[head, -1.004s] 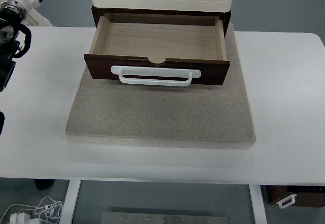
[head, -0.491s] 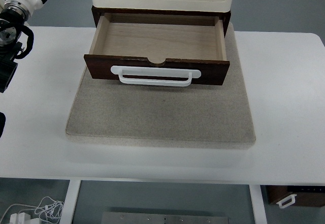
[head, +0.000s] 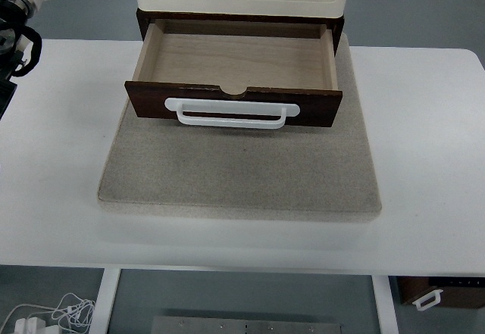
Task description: Close the drawer under the combination cabinet
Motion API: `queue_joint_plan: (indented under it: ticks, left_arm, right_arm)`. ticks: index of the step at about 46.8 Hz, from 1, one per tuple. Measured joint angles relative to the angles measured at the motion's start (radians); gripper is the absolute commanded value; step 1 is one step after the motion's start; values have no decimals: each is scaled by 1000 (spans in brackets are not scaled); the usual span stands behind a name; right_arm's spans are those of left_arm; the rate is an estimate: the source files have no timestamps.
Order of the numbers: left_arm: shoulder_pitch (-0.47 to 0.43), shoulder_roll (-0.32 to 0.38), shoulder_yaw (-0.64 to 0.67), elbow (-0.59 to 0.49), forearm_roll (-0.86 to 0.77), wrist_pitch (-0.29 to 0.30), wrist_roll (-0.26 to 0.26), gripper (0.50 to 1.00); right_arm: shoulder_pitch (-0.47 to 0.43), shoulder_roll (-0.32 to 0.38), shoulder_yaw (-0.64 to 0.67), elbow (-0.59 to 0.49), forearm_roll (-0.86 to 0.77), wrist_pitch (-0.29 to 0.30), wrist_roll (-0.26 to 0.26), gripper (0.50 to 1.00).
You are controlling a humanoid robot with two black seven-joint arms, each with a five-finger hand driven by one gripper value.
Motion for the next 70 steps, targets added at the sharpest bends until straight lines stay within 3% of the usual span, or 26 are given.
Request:
queue_joint_plan:
  ticks: [17, 46, 70]
  left_arm:
    - [-101, 88, -3, -37, 56, -39, 0, 996]
    - [-226, 258, -4, -469, 176, -29, 1, 996]
    - [-225, 281, 32, -838, 376, -18, 6, 996]
  right_arm:
    - [0, 0, 0, 0, 0, -1, 0, 952]
    - [-1, 0, 0, 0, 0, 0, 0, 952]
    - [0, 0, 0, 0, 0, -1, 0, 952]
